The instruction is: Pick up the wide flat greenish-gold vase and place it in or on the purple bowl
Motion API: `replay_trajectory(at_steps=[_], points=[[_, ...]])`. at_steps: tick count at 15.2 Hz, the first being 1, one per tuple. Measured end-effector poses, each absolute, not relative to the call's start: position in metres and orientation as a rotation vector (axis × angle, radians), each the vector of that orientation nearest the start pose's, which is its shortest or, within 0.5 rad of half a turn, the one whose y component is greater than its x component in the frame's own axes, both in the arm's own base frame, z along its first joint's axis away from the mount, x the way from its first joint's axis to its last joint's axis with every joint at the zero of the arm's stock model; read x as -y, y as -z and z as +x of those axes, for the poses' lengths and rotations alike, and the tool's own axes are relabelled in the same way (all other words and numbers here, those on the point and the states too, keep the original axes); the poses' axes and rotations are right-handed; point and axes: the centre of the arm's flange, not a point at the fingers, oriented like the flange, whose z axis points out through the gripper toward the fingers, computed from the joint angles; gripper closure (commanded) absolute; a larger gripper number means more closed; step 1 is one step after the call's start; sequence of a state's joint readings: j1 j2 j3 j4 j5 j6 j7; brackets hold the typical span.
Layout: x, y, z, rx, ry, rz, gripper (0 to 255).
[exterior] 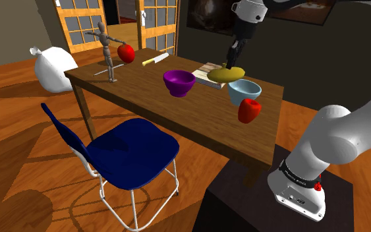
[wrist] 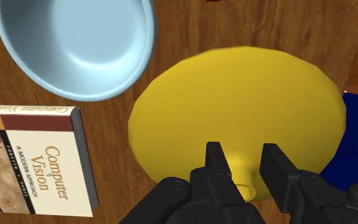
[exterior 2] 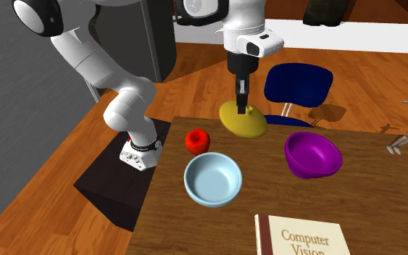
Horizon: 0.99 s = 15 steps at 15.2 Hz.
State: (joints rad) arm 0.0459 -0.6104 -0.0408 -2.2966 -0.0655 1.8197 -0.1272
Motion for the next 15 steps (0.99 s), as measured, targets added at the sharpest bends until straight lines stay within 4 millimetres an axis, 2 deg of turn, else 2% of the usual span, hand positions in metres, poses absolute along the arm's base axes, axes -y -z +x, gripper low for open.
replay_trajectory(at_steps=[3,15], points=[[0.002,-0.592,0.405,0.238,0.209,-3.174,255],[-0.007,-0.616,0.562,0.239,0.208,-3.175,255]])
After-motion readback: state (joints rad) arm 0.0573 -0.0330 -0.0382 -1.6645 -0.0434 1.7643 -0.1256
